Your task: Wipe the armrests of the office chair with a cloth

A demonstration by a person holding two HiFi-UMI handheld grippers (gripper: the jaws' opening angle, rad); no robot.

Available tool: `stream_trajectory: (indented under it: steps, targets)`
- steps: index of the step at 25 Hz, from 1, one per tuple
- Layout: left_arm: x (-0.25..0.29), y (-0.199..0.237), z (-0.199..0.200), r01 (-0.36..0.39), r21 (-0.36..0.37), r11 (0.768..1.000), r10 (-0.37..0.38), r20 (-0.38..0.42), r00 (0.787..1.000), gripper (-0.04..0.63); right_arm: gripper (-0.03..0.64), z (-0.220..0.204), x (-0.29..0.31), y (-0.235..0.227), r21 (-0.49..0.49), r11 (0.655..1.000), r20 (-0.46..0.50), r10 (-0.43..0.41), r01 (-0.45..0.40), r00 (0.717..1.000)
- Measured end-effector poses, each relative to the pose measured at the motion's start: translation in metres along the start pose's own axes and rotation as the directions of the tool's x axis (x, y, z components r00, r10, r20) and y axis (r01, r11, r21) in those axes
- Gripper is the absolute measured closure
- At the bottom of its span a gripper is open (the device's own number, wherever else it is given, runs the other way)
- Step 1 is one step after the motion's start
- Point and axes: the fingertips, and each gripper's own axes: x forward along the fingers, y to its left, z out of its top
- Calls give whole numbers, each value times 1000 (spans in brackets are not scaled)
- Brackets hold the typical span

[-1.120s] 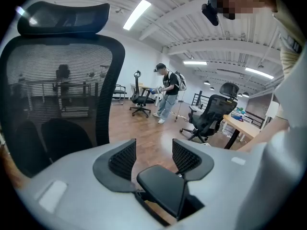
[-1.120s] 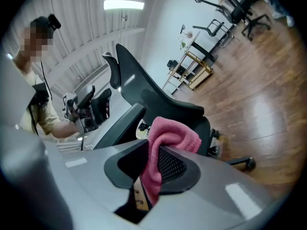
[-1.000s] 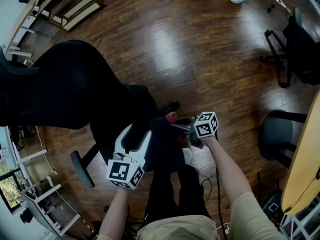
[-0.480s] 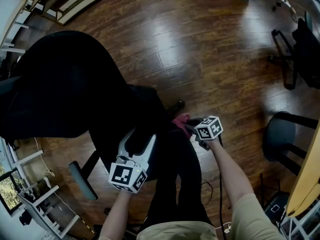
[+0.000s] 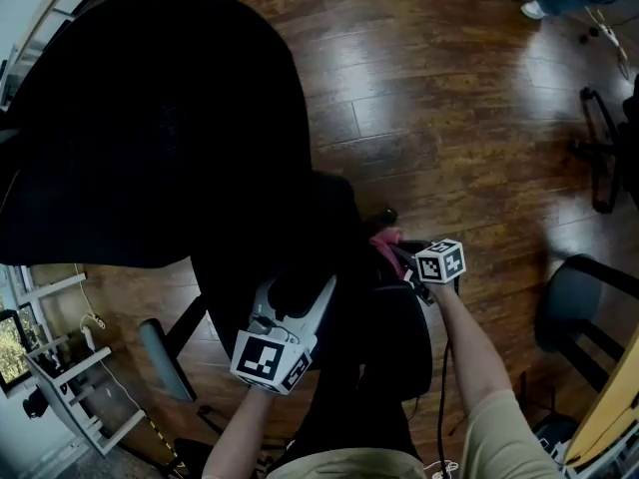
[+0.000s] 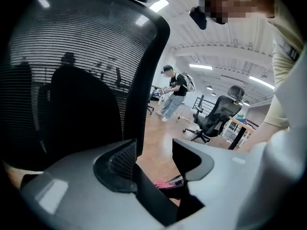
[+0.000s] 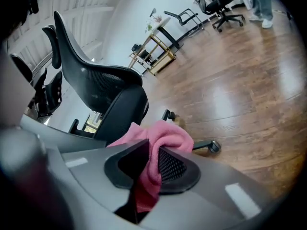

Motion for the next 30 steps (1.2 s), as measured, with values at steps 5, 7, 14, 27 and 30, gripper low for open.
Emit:
stream_trajectory:
  steps: [5, 7, 14, 27, 30]
  targets:
    - [-10, 0, -7, -25, 10, 1000, 25, -1, 1000, 380, 558, -6, -4, -11, -53, 992, -74, -115, 111, 991]
    - [-13, 2, -10, -23, 6, 1000, 23, -1, 1000, 380, 558, 8, -17, -4, -94, 988, -50, -131, 126, 990]
    - [-47, -11, 25, 1, -134, 991, 14, 109, 994, 380, 555, 108, -115, 57, -309, 940, 134, -111, 148, 985]
    - [-132, -2, 31, -95, -162, 982, 126, 191, 974, 382, 554, 153, -154, 295, -812, 538, -229, 59, -225, 972]
    - [-156, 18, 24, -132, -127, 983, 154, 187, 970, 387, 554, 137, -112, 321, -797, 486, -387, 44, -358, 921]
